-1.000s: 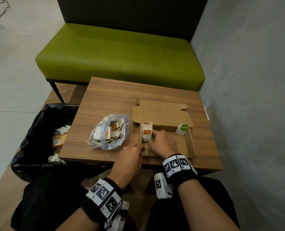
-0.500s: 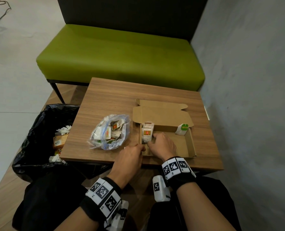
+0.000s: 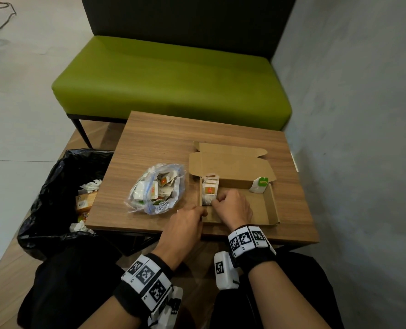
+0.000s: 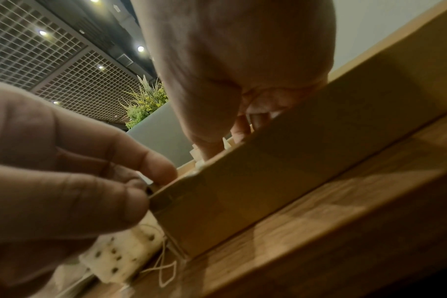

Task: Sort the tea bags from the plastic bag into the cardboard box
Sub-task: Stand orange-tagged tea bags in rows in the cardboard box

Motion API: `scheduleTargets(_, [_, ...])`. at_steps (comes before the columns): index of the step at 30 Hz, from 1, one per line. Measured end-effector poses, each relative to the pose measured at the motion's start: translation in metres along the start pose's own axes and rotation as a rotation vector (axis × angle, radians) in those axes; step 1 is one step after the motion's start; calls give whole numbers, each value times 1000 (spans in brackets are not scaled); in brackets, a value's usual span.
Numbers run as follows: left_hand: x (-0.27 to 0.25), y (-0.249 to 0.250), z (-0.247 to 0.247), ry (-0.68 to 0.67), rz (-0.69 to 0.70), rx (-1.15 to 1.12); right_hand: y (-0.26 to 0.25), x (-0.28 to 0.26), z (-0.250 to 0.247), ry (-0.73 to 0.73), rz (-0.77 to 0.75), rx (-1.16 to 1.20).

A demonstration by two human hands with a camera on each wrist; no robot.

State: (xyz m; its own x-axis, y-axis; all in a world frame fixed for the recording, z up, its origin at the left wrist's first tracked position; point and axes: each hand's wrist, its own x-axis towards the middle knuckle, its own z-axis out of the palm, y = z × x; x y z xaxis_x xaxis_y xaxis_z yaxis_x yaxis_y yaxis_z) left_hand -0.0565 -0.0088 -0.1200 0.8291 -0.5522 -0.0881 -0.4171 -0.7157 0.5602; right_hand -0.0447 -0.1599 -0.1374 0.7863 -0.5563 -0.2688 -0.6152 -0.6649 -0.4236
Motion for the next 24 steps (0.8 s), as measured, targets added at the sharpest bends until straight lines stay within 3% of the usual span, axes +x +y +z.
scheduleTargets(11, [-2,-1,0,19,31,-17,-3,4,4,43,1,34])
scheduleTargets(14, [-6,-3,-5,132,22,-89,1,2,0,34,-1,53])
scheduleTargets(18, [-13,-15,-19,303,-148,-191,7,-2,-12,94,-5,89])
scheduleTargets(24, [-24,-22,-20,76,-172,11,8,-15,-26,118,-73,135])
